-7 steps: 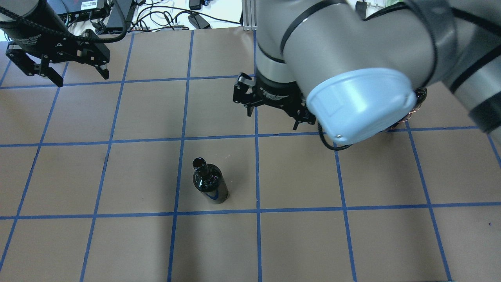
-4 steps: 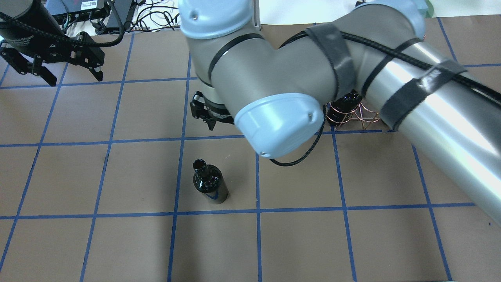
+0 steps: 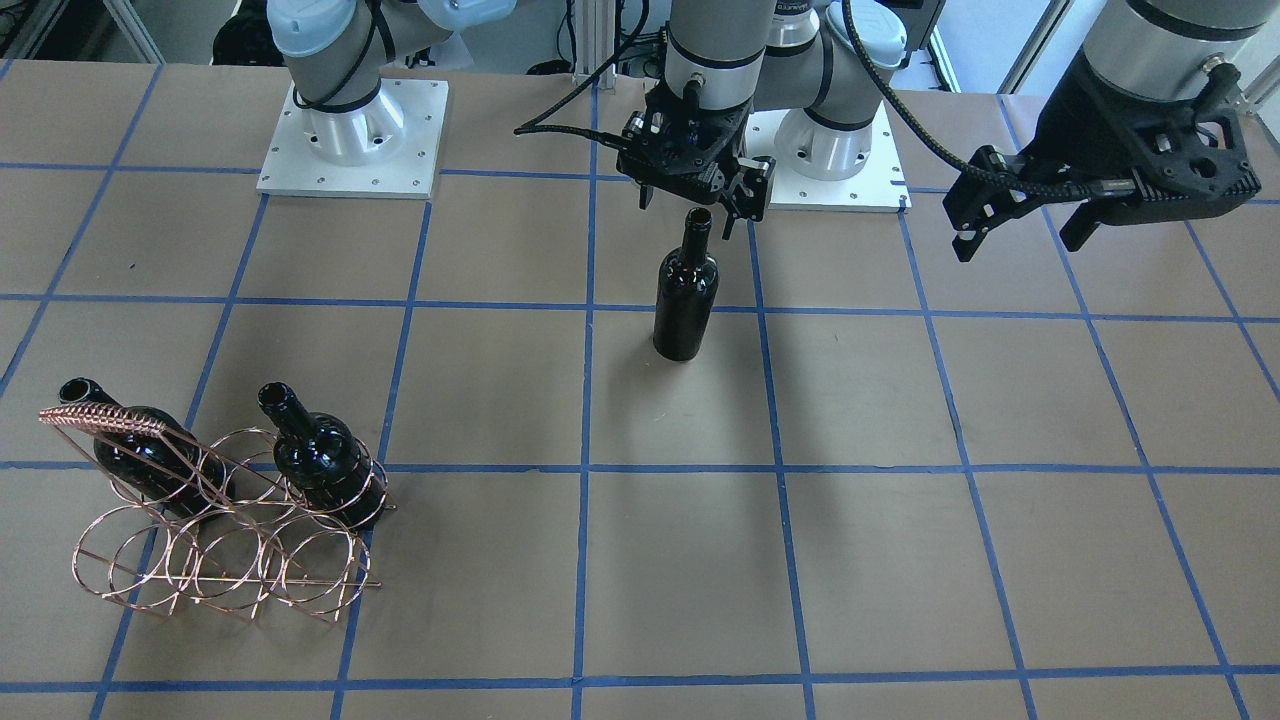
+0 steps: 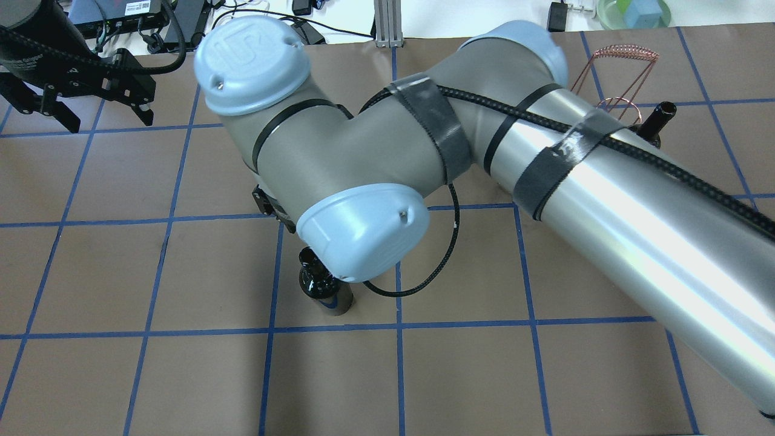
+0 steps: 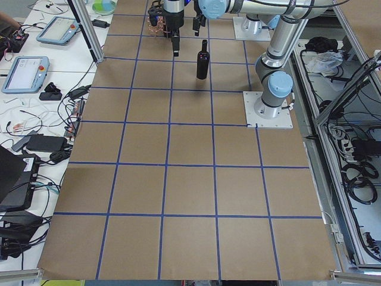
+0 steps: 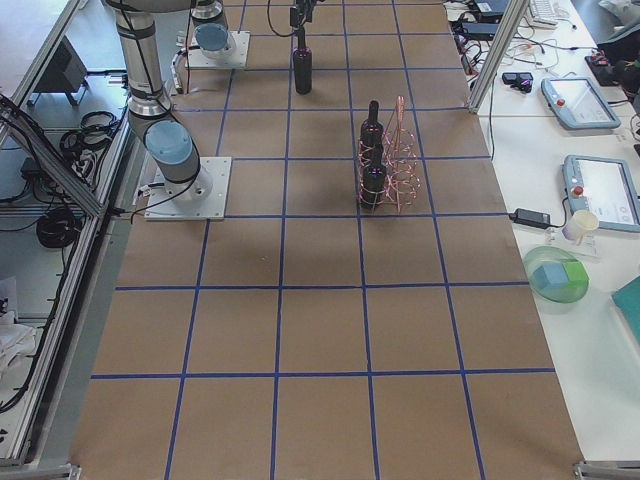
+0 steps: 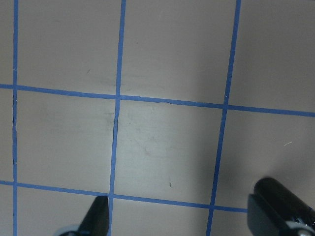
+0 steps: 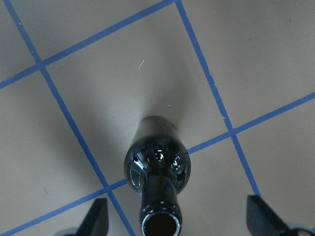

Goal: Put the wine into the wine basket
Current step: 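Move the right gripper over the standing bottle and grasp its neck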

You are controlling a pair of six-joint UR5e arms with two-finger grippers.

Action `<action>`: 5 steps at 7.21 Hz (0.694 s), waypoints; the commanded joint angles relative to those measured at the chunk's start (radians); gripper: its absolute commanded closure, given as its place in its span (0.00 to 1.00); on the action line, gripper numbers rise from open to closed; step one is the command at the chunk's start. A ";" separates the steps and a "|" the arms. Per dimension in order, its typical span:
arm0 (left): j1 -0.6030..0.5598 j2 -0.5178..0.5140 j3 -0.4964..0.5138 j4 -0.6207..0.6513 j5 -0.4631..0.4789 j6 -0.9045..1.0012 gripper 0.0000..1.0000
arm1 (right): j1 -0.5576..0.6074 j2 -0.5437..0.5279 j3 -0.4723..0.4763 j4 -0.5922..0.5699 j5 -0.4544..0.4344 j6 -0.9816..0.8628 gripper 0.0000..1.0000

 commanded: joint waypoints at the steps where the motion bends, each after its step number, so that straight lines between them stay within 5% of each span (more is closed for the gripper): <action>1: -0.002 0.007 0.000 -0.003 -0.001 0.001 0.00 | 0.004 0.025 0.029 -0.045 -0.002 -0.003 0.00; 2: 0.000 0.010 0.000 -0.006 -0.002 0.001 0.00 | 0.004 0.027 0.040 -0.080 -0.002 -0.005 0.01; 5: -0.003 0.012 -0.002 -0.006 -0.004 0.001 0.00 | 0.004 0.033 0.050 -0.078 0.000 0.003 0.32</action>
